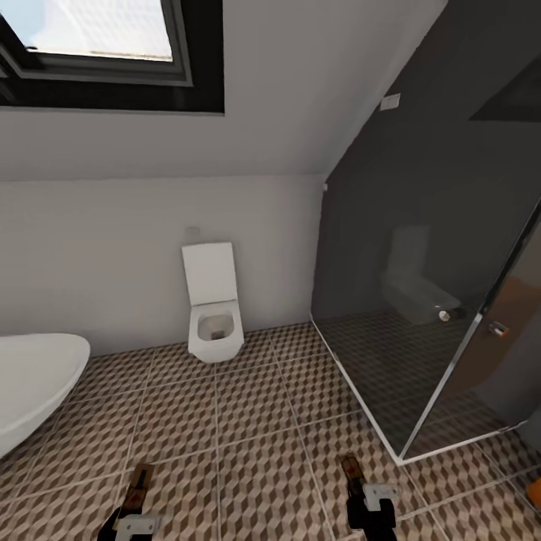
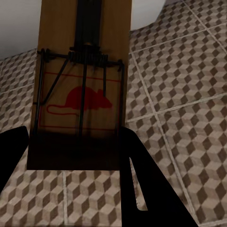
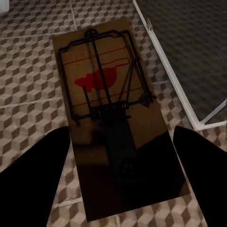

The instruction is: Take the four mousetraps from the cabinet in the bathroom and place them on the bathroom floor. Make sure all four end up on the same floor surface, and ensure that at least two of them are either under or directly next to the same bathroom sink.

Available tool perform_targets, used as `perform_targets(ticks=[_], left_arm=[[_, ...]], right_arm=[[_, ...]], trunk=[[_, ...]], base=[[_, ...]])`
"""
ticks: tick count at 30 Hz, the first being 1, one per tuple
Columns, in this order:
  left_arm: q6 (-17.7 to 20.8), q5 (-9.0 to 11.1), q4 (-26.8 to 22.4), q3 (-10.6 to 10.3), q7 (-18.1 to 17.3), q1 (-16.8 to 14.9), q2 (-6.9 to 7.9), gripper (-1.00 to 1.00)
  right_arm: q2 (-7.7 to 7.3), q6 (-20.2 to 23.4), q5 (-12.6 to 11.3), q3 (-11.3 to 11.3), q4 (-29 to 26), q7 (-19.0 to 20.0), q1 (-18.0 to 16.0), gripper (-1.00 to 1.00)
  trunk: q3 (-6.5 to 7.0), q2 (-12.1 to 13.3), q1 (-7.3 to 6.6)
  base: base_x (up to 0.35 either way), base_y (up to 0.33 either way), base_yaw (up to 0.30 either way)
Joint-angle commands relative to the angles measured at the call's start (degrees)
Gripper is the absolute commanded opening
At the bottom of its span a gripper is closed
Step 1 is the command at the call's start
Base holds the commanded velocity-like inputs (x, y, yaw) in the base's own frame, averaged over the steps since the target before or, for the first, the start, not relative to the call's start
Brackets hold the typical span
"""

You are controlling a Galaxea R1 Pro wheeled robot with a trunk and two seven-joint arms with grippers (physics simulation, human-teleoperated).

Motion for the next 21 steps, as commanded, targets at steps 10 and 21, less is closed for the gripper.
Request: perform_targets(ticks=[10, 21], left_arm=[[0.0, 0.0, 0.0, 0.0, 0.0, 0.0, 0.0, -1.0], [0.0, 0.0, 0.0, 0.0, 0.0, 0.0, 0.0, -1.0]], right_arm=[[0.0, 0.0, 0.0, 0.0, 0.0, 0.0, 0.0, -1.0], [-0.06, 0.0, 0.0, 0.0, 0.0, 0.0, 0.0, -1.0]], trunk=[[0.7, 0.0, 0.0], [1.13, 0.0, 0.0]], base=[[0.0, 0.0, 0.217], [0.0, 0.0, 0.119]])
